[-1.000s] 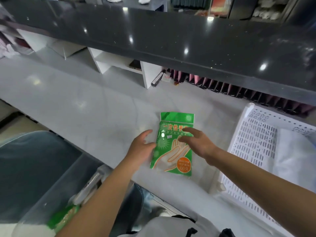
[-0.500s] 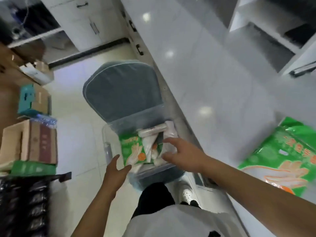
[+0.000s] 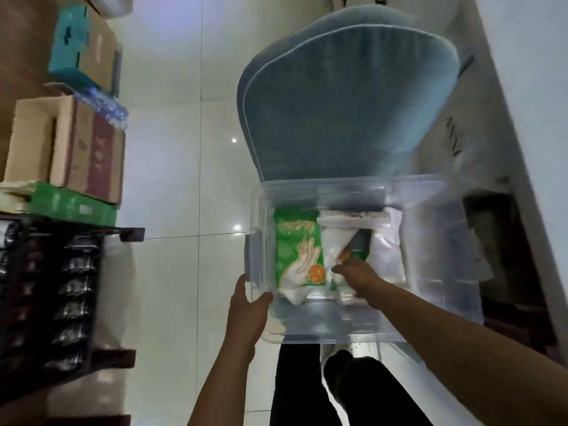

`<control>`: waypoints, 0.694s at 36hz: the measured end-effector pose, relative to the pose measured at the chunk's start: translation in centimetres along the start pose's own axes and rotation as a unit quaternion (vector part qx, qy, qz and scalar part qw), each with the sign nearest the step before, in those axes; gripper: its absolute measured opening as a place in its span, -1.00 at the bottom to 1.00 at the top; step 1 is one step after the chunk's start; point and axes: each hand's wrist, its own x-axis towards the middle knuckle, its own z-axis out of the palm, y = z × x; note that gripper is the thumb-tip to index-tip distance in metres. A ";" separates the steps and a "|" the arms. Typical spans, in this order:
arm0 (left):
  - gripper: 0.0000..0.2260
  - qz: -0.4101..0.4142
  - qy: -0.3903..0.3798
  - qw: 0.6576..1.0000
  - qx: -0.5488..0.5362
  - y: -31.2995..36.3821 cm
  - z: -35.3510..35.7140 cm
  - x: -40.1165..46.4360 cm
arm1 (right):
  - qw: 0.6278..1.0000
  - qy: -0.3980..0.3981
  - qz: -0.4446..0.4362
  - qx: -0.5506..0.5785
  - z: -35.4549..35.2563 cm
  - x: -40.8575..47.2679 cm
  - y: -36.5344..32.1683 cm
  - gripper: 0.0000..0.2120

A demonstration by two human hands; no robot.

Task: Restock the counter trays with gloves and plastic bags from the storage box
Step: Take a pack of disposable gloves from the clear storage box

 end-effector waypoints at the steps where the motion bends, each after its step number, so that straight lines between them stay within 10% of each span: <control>1: -0.53 0.001 -0.006 1.000 0.006 0.0 0.0 0.6 | 0.999 -0.003 0.027 0.027 0.5 1.2 -0.5 -0.60; 13: -0.32 -0.010 -0.094 0.994 0.045 0.3 -1.4 3.4 | 0.989 0.026 0.104 0.105 5.6 9.5 -1.5 -0.45; 25: -0.56 -0.010 -0.080 0.996 0.028 3.3 -6.5 4.2 | 0.987 -0.008 0.123 0.107 3.2 6.4 -4.0 -0.80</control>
